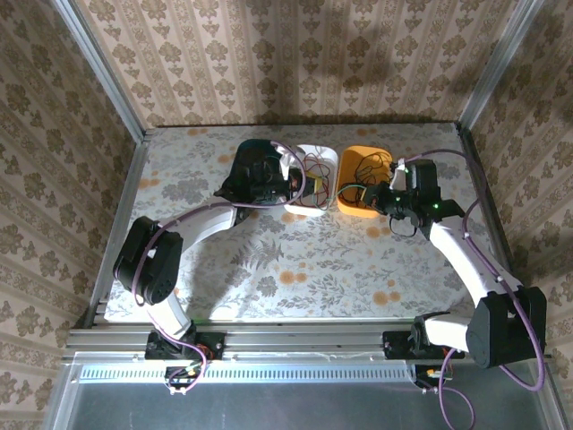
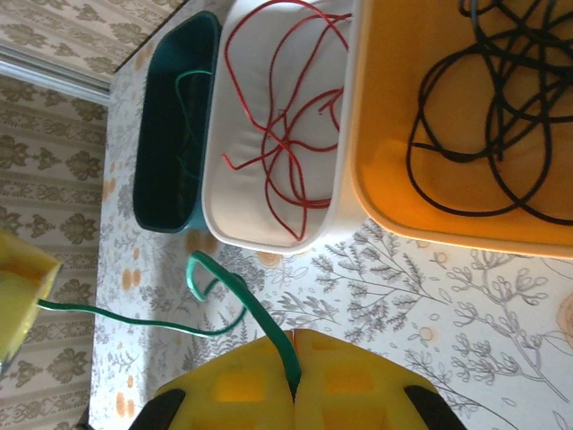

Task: Untangle the cables

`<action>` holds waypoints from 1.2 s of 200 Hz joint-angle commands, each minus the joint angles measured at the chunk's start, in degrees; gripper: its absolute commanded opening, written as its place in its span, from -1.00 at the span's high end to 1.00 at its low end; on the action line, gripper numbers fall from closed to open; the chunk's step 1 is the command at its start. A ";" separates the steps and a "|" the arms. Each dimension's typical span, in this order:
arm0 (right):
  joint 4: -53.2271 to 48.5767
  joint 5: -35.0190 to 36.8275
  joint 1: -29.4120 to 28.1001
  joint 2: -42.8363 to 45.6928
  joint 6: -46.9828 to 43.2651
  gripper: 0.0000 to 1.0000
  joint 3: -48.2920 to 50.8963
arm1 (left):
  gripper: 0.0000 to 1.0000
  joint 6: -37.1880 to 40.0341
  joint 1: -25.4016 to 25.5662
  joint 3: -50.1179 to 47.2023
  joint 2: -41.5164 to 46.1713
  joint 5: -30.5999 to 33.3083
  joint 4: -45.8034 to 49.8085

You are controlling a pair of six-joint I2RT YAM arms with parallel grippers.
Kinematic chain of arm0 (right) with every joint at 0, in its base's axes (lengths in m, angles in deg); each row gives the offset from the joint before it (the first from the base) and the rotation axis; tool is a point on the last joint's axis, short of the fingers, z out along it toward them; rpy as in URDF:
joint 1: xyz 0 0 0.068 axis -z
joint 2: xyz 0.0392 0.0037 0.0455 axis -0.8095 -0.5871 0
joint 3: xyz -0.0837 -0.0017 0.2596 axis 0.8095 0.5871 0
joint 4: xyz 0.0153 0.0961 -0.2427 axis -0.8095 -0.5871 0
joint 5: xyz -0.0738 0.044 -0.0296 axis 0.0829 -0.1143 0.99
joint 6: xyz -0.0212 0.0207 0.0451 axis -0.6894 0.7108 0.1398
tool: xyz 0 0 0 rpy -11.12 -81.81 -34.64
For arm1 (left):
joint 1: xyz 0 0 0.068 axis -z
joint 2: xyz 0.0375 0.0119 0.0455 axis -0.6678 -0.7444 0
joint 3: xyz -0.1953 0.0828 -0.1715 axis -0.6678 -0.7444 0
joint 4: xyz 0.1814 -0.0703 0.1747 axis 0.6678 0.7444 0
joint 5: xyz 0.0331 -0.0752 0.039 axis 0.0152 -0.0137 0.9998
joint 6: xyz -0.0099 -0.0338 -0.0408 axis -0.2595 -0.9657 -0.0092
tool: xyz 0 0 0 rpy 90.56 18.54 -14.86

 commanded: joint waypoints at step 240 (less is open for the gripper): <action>-2.78 -0.68 9.35 7.31 1.43 -0.16 -2.01 | 1.00 -10.52 -16.09 -5.94 4.93 47.87 6.62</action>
